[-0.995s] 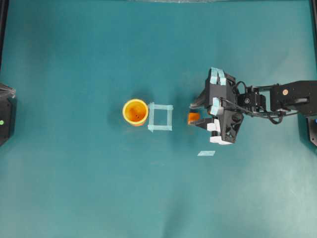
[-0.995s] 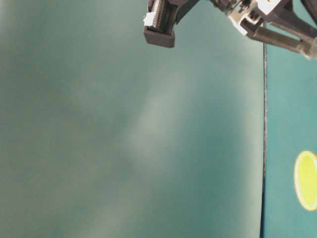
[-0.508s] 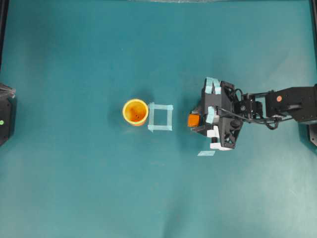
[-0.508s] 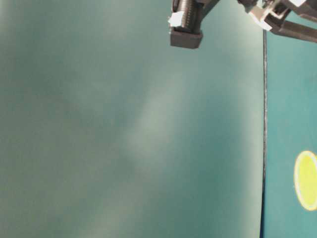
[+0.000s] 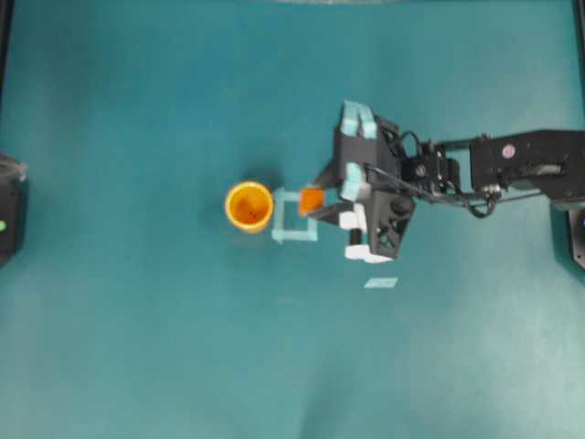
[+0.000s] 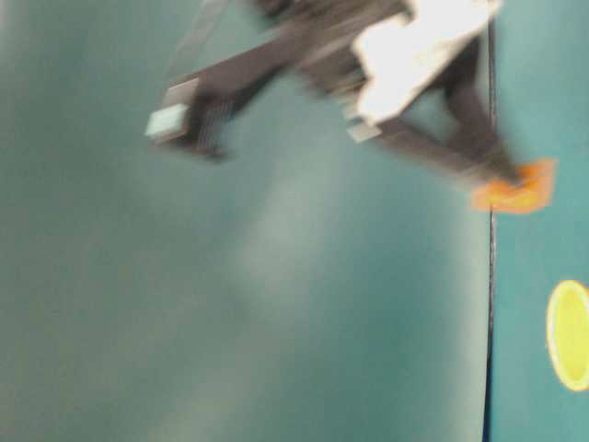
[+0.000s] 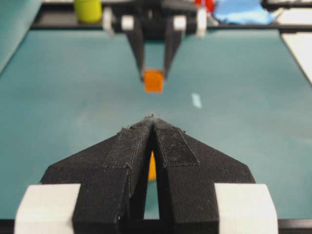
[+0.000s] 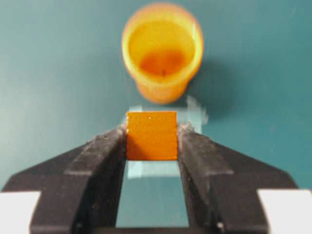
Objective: Move the block to the left with right arm.
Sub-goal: 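Lift the cube and carry it left over the taped square and cup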
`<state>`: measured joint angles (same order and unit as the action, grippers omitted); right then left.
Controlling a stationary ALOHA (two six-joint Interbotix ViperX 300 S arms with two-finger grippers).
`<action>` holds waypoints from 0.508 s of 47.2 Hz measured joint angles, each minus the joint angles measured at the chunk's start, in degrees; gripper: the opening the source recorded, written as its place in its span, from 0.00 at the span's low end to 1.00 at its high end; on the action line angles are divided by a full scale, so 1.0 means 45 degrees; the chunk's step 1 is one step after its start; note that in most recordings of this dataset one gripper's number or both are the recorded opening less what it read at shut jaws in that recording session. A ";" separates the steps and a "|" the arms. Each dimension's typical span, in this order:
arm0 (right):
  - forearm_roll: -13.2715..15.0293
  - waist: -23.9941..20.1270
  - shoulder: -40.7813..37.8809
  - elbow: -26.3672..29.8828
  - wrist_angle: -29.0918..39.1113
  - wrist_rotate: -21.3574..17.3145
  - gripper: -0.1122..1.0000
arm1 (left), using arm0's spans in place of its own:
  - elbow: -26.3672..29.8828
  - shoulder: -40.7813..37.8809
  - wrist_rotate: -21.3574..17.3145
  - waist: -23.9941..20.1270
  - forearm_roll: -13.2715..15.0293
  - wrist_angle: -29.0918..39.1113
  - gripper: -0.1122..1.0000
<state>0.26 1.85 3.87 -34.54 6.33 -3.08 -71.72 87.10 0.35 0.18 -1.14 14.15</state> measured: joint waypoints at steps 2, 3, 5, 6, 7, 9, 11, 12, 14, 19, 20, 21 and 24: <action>0.0078 0.0000 0.0039 0.0449 0.0723 -0.0020 0.46 | 0.0000 0.0000 -0.0020 0.0000 0.0000 0.0000 0.10; 0.0098 0.0000 0.0039 0.0664 0.1094 -0.0020 0.46 | 0.0000 0.0020 -0.0039 0.0000 0.0000 -0.0020 0.10; 0.0156 0.0000 0.0039 0.1055 0.1660 -0.0039 0.46 | 0.0000 0.0000 -0.0078 -0.0020 0.0000 0.0000 0.10; 0.0156 0.0020 0.0039 0.1211 0.1895 -0.0039 0.46 | 0.0000 0.0000 -0.0098 0.0000 0.0000 0.0000 0.10; 0.0176 0.0000 0.0059 0.1406 0.2148 -0.0039 0.46 | 0.0000 0.0000 -0.0117 0.0000 0.0000 0.0000 0.10; 0.0195 0.0000 0.0039 0.1660 0.2422 0.0000 0.46 | 0.0000 0.0000 -0.0137 0.0000 0.0020 0.0000 0.10; 0.0195 0.0000 0.0039 0.1836 0.2578 -0.0039 0.46 | 0.0000 0.0000 -0.0156 0.0000 0.0000 0.0000 0.10; 0.0215 0.0000 0.0059 0.1895 0.2617 -0.0039 0.46 | 0.0000 0.0020 -0.0195 0.0000 0.0000 0.0000 0.10; 0.0215 0.0020 0.0059 0.1992 0.2676 -0.0039 0.46 | 0.0000 0.0000 -0.0215 0.0000 0.0000 0.0000 0.10; 0.0195 0.0000 0.0039 0.2051 0.2695 -0.0059 0.46 | 0.0000 0.0020 -0.0234 0.0000 0.0000 0.0000 0.10; 0.0215 0.0000 0.0059 0.2070 0.2695 -0.0059 0.46 | 0.0000 0.0000 -0.0254 0.0000 0.0000 0.0020 0.10; 0.0195 0.0000 0.0059 0.2090 0.2695 -0.0059 0.46 | 0.0000 0.0000 -0.0254 0.0000 0.0000 0.0039 0.10; 0.0215 0.0000 0.0039 0.2129 0.2539 -0.0059 0.46 | 0.0000 0.0000 -0.0273 0.0000 0.0000 0.0176 0.10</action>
<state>1.23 1.85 4.04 -24.96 17.75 -3.34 -71.72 87.10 -0.88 0.18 -1.14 14.94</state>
